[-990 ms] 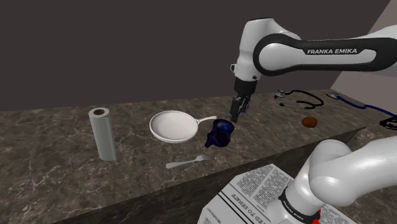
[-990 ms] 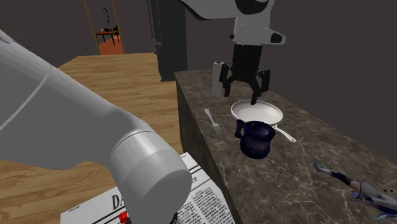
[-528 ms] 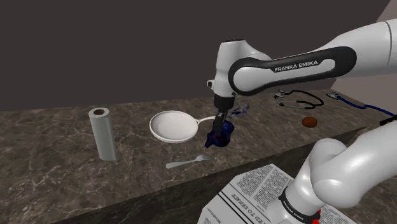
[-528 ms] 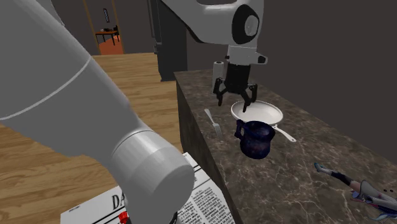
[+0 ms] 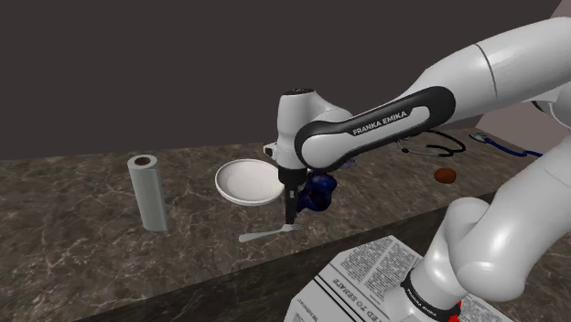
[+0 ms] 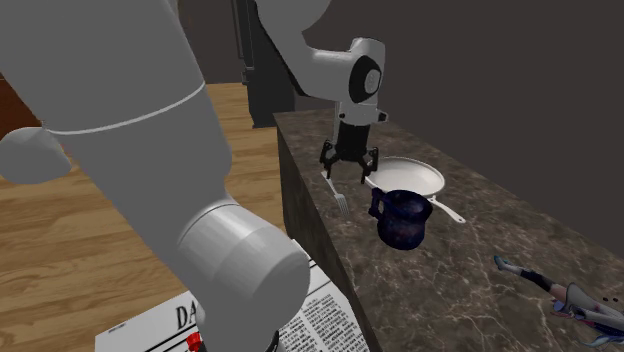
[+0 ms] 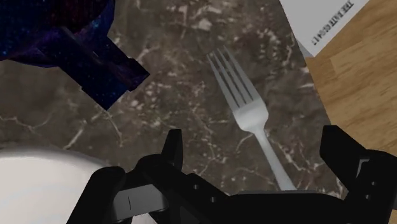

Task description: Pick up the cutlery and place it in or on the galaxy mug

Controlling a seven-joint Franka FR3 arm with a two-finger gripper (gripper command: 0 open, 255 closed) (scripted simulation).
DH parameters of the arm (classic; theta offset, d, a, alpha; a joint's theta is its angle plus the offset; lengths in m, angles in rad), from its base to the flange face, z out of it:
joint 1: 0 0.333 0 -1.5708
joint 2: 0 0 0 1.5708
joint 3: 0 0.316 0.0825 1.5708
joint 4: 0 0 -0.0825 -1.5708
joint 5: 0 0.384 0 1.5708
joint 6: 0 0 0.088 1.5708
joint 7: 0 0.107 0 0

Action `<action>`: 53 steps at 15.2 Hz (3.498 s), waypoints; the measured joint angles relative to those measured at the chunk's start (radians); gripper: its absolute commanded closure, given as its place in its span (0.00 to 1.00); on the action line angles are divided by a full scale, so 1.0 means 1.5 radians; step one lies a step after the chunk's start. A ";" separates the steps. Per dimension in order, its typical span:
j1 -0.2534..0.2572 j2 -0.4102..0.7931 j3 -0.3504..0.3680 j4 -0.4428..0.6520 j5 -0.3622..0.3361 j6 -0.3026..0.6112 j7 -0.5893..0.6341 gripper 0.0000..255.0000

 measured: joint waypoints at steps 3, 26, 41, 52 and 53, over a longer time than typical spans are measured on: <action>0.012 0.039 0.008 0.005 0.004 0.032 -0.030 0.00; 0.016 0.081 0.012 -0.030 0.004 0.108 -0.033 1.00; 0.015 0.002 0.008 0.016 0.009 -0.017 -0.036 1.00; 0.015 -0.044 0.005 0.076 0.010 -0.122 -0.033 1.00; 0.015 -0.047 0.004 0.083 0.010 -0.132 -0.034 1.00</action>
